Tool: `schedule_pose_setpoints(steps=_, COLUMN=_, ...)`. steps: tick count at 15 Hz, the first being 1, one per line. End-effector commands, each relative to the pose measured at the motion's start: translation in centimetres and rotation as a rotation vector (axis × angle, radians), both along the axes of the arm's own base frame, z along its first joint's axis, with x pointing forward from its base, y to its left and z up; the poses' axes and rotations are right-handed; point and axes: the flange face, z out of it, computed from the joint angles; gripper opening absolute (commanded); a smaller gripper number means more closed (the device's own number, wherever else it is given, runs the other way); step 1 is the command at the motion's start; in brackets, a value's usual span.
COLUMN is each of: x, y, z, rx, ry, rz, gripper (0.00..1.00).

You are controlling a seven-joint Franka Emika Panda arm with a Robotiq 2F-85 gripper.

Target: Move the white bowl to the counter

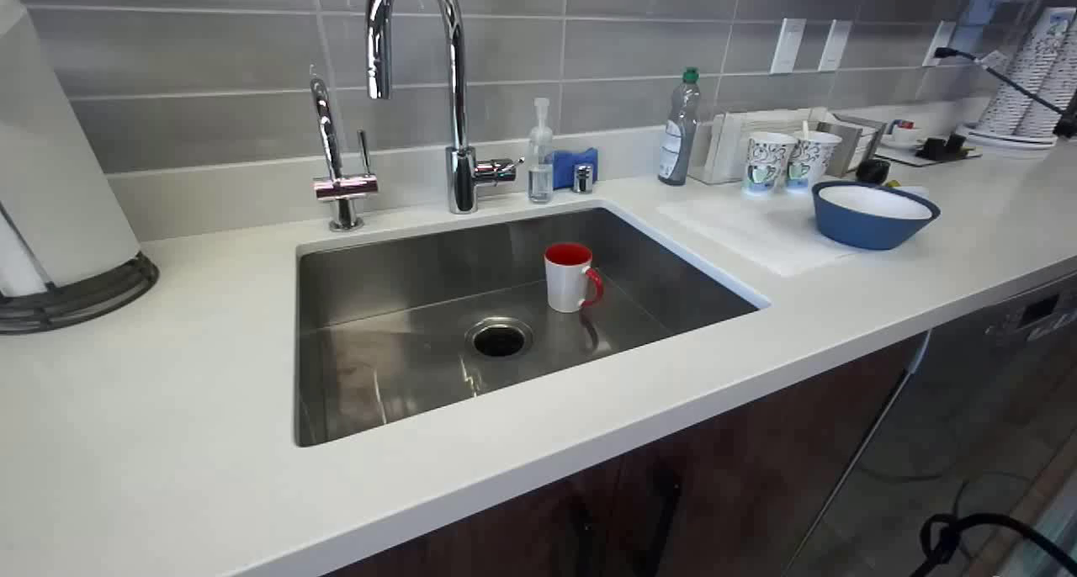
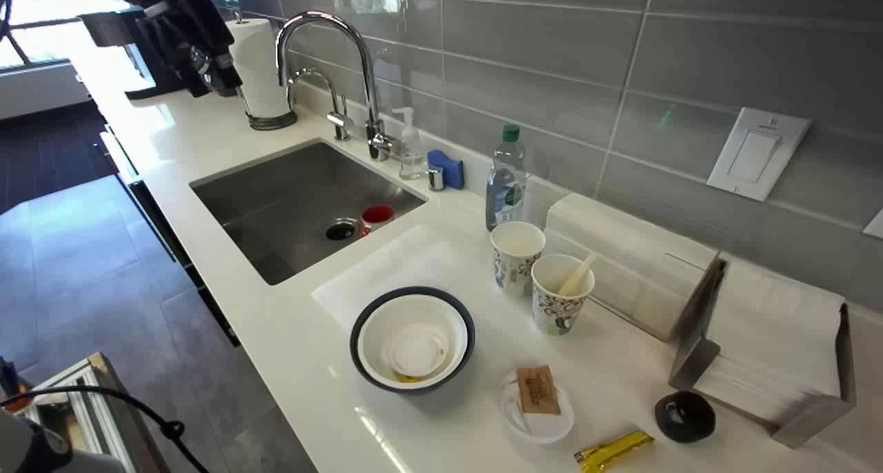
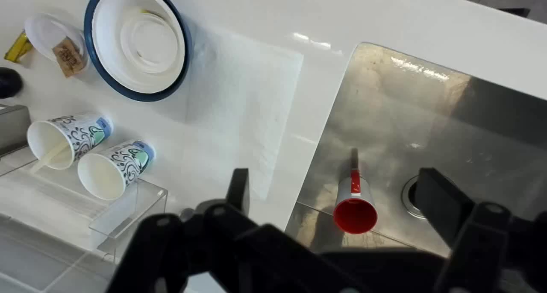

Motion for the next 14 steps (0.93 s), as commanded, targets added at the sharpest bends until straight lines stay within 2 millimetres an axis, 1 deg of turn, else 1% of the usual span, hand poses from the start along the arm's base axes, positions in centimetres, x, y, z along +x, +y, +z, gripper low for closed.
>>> schedule_pose_setpoints(steps=1, x=0.0, y=0.0, z=0.0, rx=0.0, ry=0.001, rz=0.0, gripper=1.0)
schedule_pose_setpoints(steps=7, x=0.0, y=0.0, z=0.0, rx=0.0, ry=0.001, rz=0.0, gripper=1.0)
schedule_pose_setpoints(steps=8, x=0.4, y=-0.6, z=-0.3, rx=-0.016, ry=-0.013, rz=-0.02, gripper=1.0)
schedule_pose_setpoints(steps=9, x=0.7, y=-1.5, z=-0.9, rx=-0.015, ry=-0.007, rz=-0.037, gripper=1.0)
schedule_pose_setpoints(steps=11, x=1.0, y=-4.2, z=-2.0, rx=-0.001, ry=0.021, rz=-0.065, gripper=1.0)
schedule_pose_setpoints(steps=13, x=1.6, y=-8.1, z=-3.2, rx=0.037, ry=0.045, rz=-0.097, gripper=1.0)
schedule_pose_setpoints(steps=14, x=1.9, y=-10.5, z=-3.8, rx=0.065, ry=0.051, rz=-0.111, gripper=1.0)
